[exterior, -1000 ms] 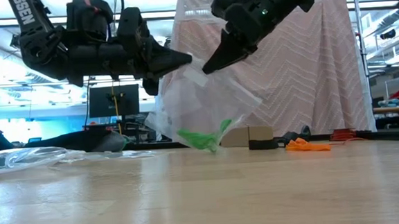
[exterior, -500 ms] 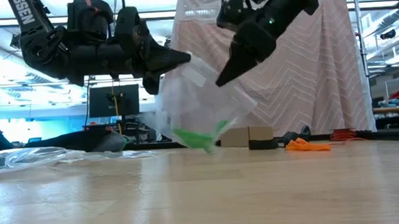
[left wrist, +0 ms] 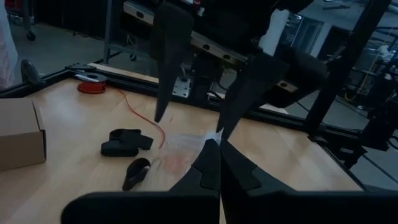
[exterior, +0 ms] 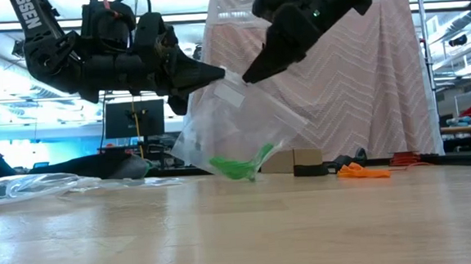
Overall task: Sort rubber bands
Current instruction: Close the transparent zip bag
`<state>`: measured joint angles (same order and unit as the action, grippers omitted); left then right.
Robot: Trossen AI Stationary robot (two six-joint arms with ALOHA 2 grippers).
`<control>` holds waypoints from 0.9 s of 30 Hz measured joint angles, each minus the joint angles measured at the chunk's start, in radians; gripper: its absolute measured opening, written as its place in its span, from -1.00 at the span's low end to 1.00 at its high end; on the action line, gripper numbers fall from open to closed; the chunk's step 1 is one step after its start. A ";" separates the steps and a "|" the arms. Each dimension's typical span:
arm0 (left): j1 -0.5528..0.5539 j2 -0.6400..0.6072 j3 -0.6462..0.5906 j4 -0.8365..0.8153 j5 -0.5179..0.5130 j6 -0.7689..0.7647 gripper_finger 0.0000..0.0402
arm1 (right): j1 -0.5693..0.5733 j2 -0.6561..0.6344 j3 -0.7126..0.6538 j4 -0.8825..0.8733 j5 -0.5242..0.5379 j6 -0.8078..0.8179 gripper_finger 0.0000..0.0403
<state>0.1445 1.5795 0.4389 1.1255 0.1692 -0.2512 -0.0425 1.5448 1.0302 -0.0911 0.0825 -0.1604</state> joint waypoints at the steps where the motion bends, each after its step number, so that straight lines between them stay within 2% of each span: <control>1: 0.000 0.000 0.000 0.000 0.000 0.000 -1.00 | 0.000 0.000 0.000 0.014 -0.003 0.000 0.00; 9: 0.000 0.002 0.001 0.041 -0.002 -0.003 -1.00 | -0.001 0.007 0.002 0.063 -0.050 0.034 -0.07; 15: -0.001 0.002 0.002 0.063 0.002 -0.010 -1.00 | -0.001 0.008 0.002 0.081 -0.019 0.032 -0.08; 27: -0.015 0.002 0.002 0.064 0.018 -0.012 -1.00 | -0.003 0.004 0.002 0.104 -0.033 0.029 -0.17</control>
<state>0.1294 1.5814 0.4412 1.1892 0.1872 -0.2630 -0.0460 1.5490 1.0321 0.0127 0.0494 -0.1318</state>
